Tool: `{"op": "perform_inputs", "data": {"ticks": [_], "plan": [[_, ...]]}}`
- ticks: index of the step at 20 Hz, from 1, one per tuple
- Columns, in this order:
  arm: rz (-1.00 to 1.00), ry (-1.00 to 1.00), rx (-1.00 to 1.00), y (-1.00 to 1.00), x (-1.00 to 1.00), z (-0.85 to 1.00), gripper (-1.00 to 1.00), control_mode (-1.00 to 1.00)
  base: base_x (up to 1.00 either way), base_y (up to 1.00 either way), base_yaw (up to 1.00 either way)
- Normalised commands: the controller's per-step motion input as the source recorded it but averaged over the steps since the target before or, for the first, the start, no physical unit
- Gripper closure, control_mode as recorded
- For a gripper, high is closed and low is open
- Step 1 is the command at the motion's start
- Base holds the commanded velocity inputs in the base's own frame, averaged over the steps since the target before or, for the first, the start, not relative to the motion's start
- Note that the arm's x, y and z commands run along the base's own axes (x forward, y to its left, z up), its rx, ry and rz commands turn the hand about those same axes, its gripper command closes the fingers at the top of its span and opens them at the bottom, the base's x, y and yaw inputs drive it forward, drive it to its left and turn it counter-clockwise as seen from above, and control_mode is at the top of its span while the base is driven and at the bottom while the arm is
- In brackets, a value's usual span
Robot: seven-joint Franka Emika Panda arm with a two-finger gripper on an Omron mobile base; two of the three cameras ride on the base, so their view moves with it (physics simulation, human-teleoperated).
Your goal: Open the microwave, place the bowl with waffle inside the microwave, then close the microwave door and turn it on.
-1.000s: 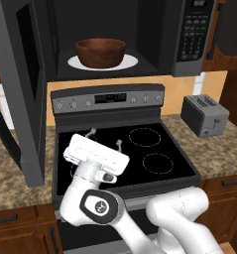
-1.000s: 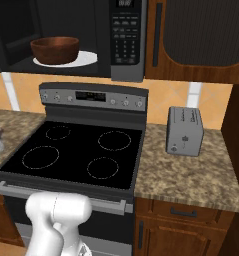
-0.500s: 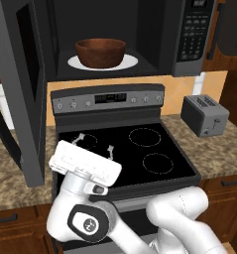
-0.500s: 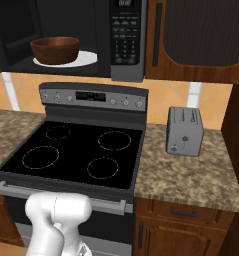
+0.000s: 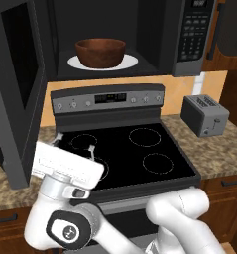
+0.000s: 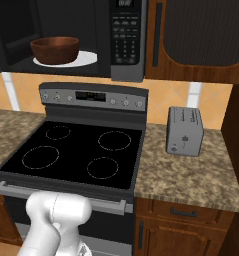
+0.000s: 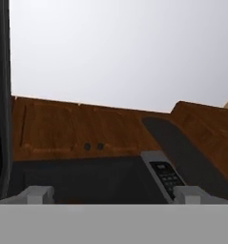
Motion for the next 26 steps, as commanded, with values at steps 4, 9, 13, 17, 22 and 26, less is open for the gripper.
{"op": "perform_inputs", "data": {"ticks": [4, 9, 13, 17, 22, 26], "plan": [[0.07, -0.02, -0.01, 0.57, 0.00, 0.00, -1.00, -1.00, 0.00, 0.00, 0.00], [0.05, -0.01, -0.01, 0.50, 0.04, -0.37, -1.00, -1.00, 0.00, 0.00, 0.00], [0.10, 0.00, 0.00, 0.77, 0.32, -0.34, -1.00, -1.00, 0.00, 0.00, 0.00], [0.08, -0.02, 0.00, 0.79, 0.14, 0.11, -1.00, -1.00, 0.00, 0.00, 0.00], [0.01, -0.10, 0.00, 0.53, 0.02, 0.40, -1.00, -1.00, 0.00, 0.00, 0.00], [0.00, -0.11, 0.09, -0.06, 0.00, 0.54, -1.00, -1.00, 0.00, 0.00, 0.00]]}}
